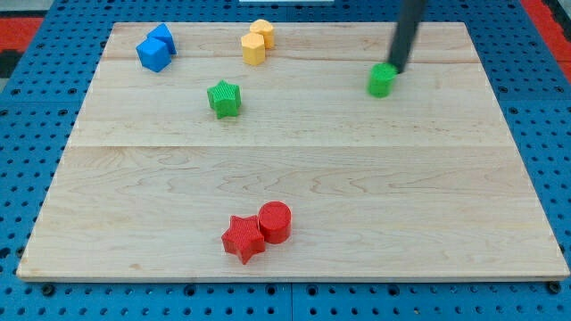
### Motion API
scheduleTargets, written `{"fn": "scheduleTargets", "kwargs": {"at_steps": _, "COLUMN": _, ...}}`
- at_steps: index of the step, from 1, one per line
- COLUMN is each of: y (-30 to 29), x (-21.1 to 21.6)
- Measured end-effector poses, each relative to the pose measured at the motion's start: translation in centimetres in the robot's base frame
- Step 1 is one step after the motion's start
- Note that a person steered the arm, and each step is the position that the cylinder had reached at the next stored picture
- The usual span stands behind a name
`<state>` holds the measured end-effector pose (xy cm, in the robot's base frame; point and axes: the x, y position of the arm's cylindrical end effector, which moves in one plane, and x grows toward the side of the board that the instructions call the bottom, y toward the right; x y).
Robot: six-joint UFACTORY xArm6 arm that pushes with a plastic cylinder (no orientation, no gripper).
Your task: Slide the green circle into the green star
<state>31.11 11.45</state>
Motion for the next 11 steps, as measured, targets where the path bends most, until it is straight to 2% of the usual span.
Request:
{"fn": "scheduleTargets", "kwargs": {"at_steps": 1, "y": -5.9, "x": 1.5}}
{"fn": "scheduleTargets", "kwargs": {"at_steps": 3, "y": 3.3, "x": 1.2}}
{"fn": "scheduleTargets", "kwargs": {"at_steps": 4, "y": 6.9, "x": 4.6}}
{"fn": "scheduleTargets", "kwargs": {"at_steps": 5, "y": 0.6, "x": 6.6}}
{"fn": "scheduleTargets", "kwargs": {"at_steps": 6, "y": -7.7, "x": 5.4}}
{"fn": "scheduleTargets", "kwargs": {"at_steps": 7, "y": -8.0, "x": 4.4}}
{"fn": "scheduleTargets", "kwargs": {"at_steps": 8, "y": -7.0, "x": 1.7}}
{"fn": "scheduleTargets", "kwargs": {"at_steps": 9, "y": -12.1, "x": 2.1}}
{"fn": "scheduleTargets", "kwargs": {"at_steps": 10, "y": -20.4, "x": 3.5}}
{"fn": "scheduleTargets", "kwargs": {"at_steps": 11, "y": -28.1, "x": 3.3}}
